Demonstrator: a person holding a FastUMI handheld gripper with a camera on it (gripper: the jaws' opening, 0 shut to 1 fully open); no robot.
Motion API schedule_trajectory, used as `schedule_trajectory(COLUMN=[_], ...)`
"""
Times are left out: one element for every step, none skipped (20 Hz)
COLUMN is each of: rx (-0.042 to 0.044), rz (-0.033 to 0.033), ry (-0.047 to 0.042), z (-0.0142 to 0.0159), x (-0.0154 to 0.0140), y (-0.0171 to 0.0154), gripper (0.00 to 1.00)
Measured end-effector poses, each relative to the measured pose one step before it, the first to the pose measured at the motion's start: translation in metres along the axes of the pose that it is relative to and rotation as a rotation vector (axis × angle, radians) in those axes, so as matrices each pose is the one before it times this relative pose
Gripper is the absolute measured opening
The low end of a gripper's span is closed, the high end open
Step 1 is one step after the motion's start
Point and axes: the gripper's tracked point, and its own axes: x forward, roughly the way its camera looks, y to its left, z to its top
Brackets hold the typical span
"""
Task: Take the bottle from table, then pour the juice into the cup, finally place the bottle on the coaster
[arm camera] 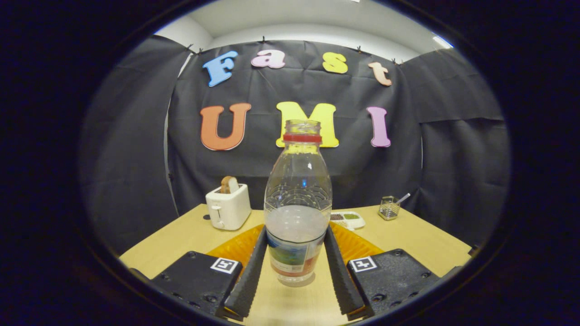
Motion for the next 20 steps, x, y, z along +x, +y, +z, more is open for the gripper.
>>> schedule_trajectory(rx=[-0.00392,-0.00092,0.00285,-0.0002,-0.00781,-0.01102,-0.00904,-0.00505,-0.00202,-0.0043,-0.00496,-0.00198,-0.00136,-0.00711,-0.012,-0.0115,-0.01009,-0.00765,-0.00129,0.00251], rz=[-0.00614,-0.00347,0.00158,0.0018,-0.00485,-0.00769,-0.00471,-0.00436,0.00245,0.00708,-0.00266,0.00162,0.00594,0.00435,0.00613,0.00841,0.00447,0.00331,-0.00202,0.0056], ry=[0.00524,0.00521,0.00384,0.00686,0.00753,0.00731,0.00799,0.00572,0.0081,0.00881,0.01676,0.01693,0.01622,0.01378,0.01115,0.00836,0.00546,0.00621,-0.01351,0.0004], z=[-0.00486,-0.00431,-0.00384,-0.005,-0.00622,-0.00581,-0.00687,-0.0065,-0.00741,-0.00954,-0.0112,-0.01107,-0.00963,-0.00848,-0.00779,-0.00593,-0.00413,-0.00385,0.00305,-0.00143], x=[0.00861,0.00689,0.00818,0.00632,0.00836,0.00603,0.00914,0.00633,0.00854,0.00567,0.00787,0.00572,0.0071,0.00393,0.00567,0.00257,0.00482,0.0014,0.0023,-0.00046], y=[-0.00049,-0.00191,0.00066,-0.00044,-0.0005,-0.00264,-0.00021,-0.00114,0.00294,0.00145,-0.00096,-0.00072,0.00247,0.00083,0.00335,0.00301,0.00244,0.00179,-0.00092,-0.00019], gripper=[0.75,0.75,0.75,0.75,0.75,0.75,0.75,0.75,0.76,0.76,0.76,0.76,0.76,0.76,0.76,0.76,0.76,0.76,0.76,0.76])
